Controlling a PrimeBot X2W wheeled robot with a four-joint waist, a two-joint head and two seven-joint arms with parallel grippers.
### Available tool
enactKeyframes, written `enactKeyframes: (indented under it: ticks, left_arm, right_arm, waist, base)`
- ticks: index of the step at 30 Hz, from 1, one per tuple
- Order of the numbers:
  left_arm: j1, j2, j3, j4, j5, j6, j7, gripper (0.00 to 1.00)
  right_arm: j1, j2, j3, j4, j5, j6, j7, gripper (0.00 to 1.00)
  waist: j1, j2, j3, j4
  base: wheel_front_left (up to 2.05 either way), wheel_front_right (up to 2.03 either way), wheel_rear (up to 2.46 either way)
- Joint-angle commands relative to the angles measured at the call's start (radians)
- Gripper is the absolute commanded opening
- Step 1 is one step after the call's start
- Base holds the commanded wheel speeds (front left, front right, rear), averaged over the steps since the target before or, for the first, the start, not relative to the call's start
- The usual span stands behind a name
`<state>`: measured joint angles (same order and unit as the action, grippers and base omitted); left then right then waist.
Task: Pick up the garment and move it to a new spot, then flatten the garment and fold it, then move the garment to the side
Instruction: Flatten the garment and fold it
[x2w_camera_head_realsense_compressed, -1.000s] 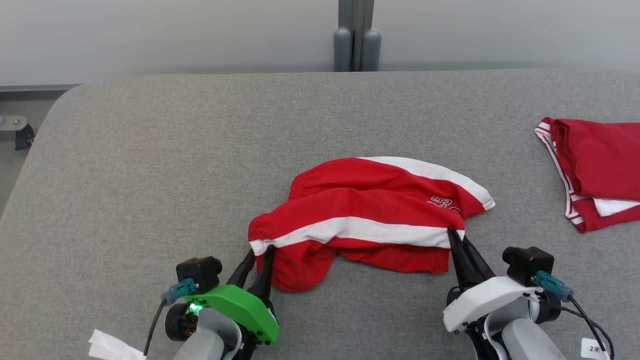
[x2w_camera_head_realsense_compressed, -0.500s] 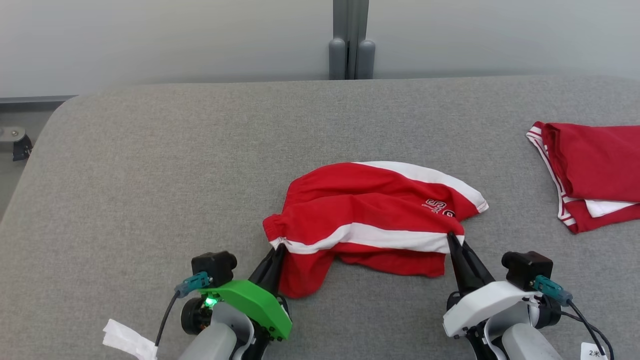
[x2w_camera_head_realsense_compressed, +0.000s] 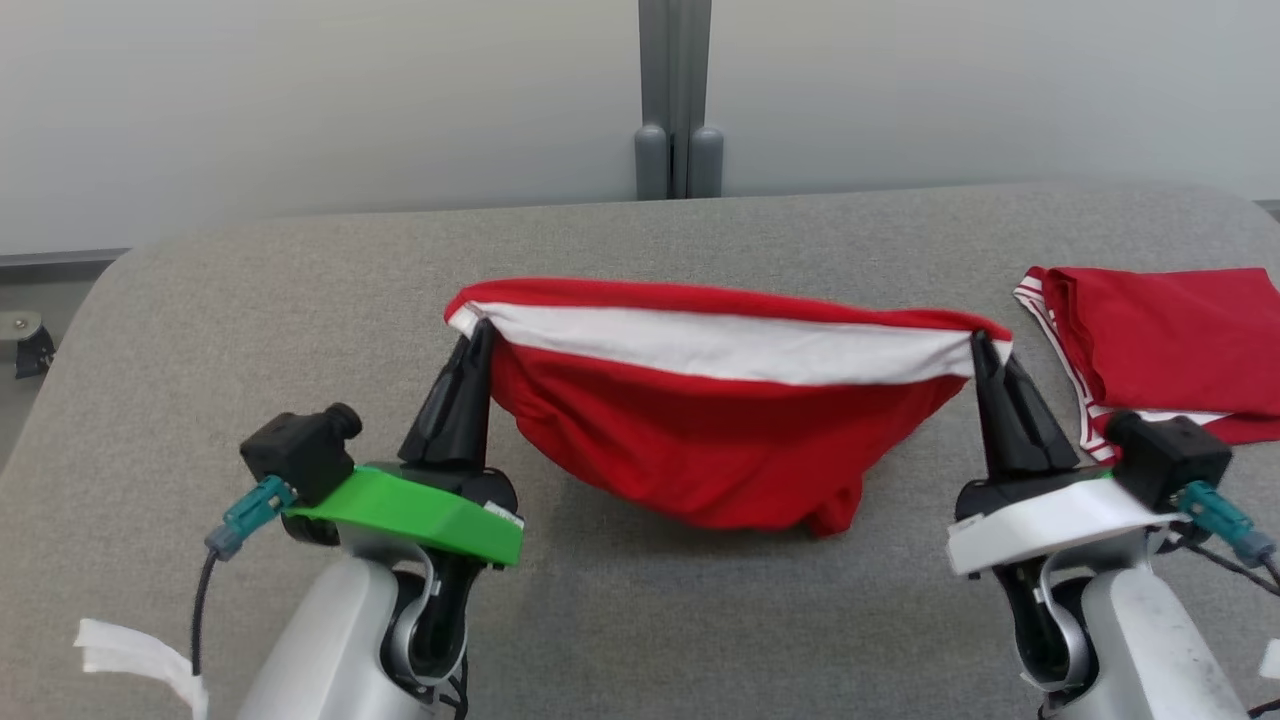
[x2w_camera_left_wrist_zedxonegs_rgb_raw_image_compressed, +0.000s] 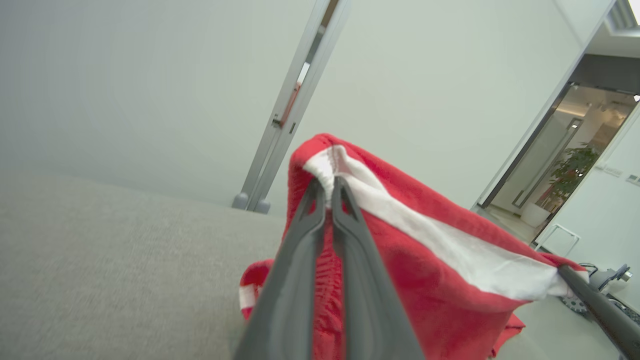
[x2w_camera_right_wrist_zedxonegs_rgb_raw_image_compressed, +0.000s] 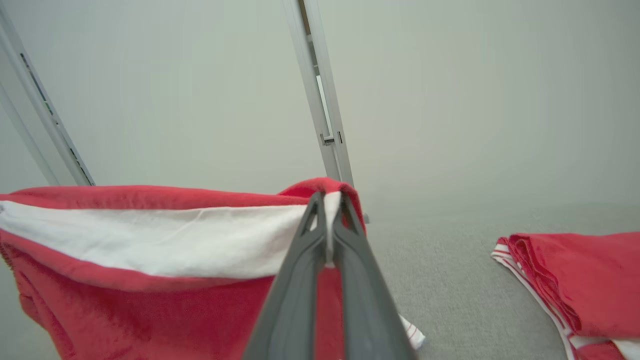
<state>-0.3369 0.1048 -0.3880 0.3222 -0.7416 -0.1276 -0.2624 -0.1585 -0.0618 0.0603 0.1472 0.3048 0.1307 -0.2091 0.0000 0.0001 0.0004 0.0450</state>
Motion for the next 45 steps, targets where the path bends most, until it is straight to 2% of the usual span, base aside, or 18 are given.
enactKeyframes:
  ticks: [1,7,12,16,19,23,28,32,37,40,45]
  left_arm:
    - [0.012,0.009,0.014,-0.054,0.011,-0.004,-0.002,0.0]
    - [0.009,0.053,0.027,-0.308,0.062,-0.001,0.004,0.0]
    - [-0.047,0.095,0.034,-0.521,0.074,0.022,0.081,0.0]
    - [-0.108,0.127,0.04,-0.622,0.066,0.035,0.167,0.0]
    - [-0.146,0.143,0.042,-0.626,0.057,0.048,0.227,0.0]
    - [-0.22,0.143,0.041,-0.547,0.034,0.051,0.279,0.0]
    - [-0.372,0.135,0.047,-0.363,0.037,0.04,0.306,0.0]
    - [-0.552,0.126,0.062,-0.192,0.07,0.029,0.26,0.0]
    - [-0.72,0.083,0.06,0.006,0.095,0.013,0.154,0.0]
    - [-0.732,0.054,0.043,0.112,0.072,0.005,0.098,0.0]
    - [-0.633,0.033,-0.016,0.256,0.039,-0.004,0.033,0.0]
  right_arm:
    - [0.013,-0.008,-0.008,-0.06,0.009,0.0,0.017,0.0]
    - [0.033,-0.036,-0.034,-0.381,0.003,0.0,0.118,0.0]
    - [0.013,-0.048,-0.064,-0.604,0.005,0.0,0.205,0.0]
    - [-0.009,-0.061,-0.079,-0.709,0.002,0.0,0.268,0.0]
    - [-0.021,-0.063,-0.092,-0.726,-0.001,0.0,0.309,0.0]
    - [-0.062,-0.057,-0.09,-0.665,0.025,0.0,0.334,0.0]
    - [-0.209,-0.049,-0.033,-0.496,0.055,0.0,0.304,0.0]
    - [-0.441,-0.039,-0.038,-0.301,0.047,0.0,0.225,0.0]
    - [-0.668,-0.027,-0.031,-0.092,-0.034,0.0,0.102,0.0]
    - [-0.687,-0.018,-0.016,0.015,-0.048,0.0,0.046,0.0]
    - [-0.593,-0.007,0.027,0.179,-0.027,0.0,-0.017,0.0]
  waist:
    - [0.0,-0.0001,-0.02,-0.016]
    - [0.0,-0.0001,-0.045,-0.044]
    - [0.0,-0.0001,-0.05,-0.061]
    - [0.0,-0.0001,-0.04,-0.072]
    - [0.0,-0.0001,-0.022,-0.077]
    - [0.0,-0.0001,0.034,-0.079]
    - [0.0,-0.0001,0.157,-0.098]
    - [0.0,-0.0001,0.234,-0.12]
    - [0.0,-0.0001,0.288,-0.132]
    - [0.0,-0.0001,0.302,-0.129]
    - [0.0,-0.0001,0.315,-0.127]
  base:
    - [0.0,0.0,0.0]
    - [0.0,0.0,0.0]
    - [0.0,0.0,0.0]
    - [0.0,0.0,0.0]
    - [0.0,0.0,0.0]
    - [0.0,0.0,0.0]
    - [0.0,0.0,0.0]
    - [0.0,0.0,0.0]
    - [0.0,0.0,0.0]
    - [0.0,0.0,0.0]
    - [0.0,0.0,0.0]
